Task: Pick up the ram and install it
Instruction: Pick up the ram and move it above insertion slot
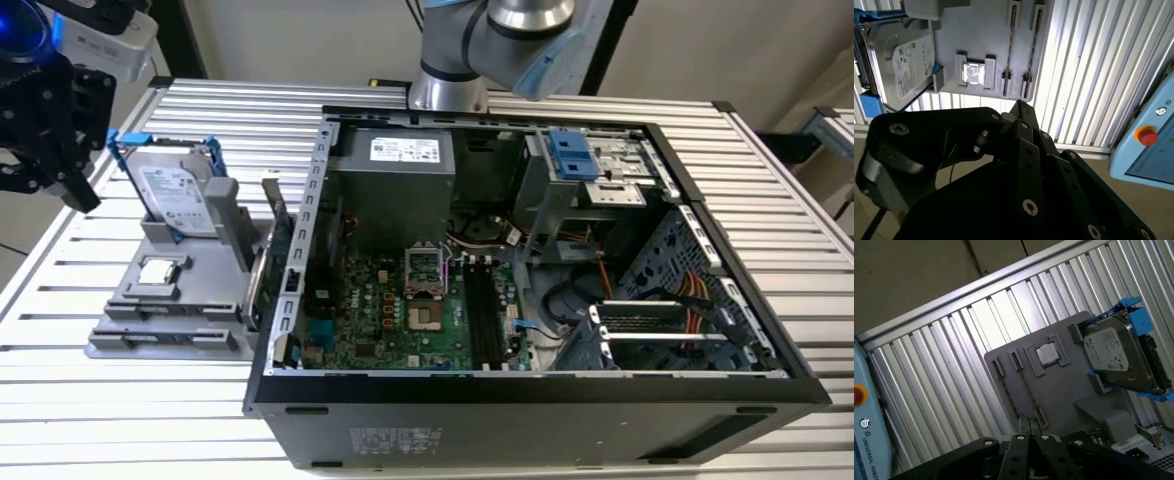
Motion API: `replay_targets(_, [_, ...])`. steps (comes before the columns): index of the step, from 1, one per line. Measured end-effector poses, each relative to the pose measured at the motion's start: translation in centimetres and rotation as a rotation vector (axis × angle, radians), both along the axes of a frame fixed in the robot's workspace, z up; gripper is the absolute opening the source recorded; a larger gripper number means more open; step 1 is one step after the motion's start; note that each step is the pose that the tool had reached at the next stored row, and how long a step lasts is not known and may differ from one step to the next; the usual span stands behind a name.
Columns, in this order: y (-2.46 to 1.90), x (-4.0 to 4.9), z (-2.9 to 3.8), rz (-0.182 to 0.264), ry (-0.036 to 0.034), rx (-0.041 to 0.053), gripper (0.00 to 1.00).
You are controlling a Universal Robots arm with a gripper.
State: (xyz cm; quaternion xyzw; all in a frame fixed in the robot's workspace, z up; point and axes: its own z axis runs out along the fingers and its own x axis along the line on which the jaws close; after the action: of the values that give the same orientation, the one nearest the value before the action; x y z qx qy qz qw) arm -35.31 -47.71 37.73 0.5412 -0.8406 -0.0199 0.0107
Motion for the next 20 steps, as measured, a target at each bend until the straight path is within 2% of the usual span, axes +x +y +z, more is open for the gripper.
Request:
replay_targets(1, [0.0, 0.0, 0.0, 0.011, -0.0017, -0.0001, 0.0])
replay_targets(3, [0.01, 0.0, -0.02, 0.032, -0.0098, -0.0013, 0.0])
replay_targets(6, [0.01, 0.0, -0.06, 0.062, -0.0289, -0.0027, 0.0])
replay_targets(7, [0.02, 0.01, -0.06, 0.073, -0.0316, -0.0028, 0.0])
replay_targets(20, [0.07, 0.0, -0.09, 0.262, -0.0324, -0.001, 0.0])
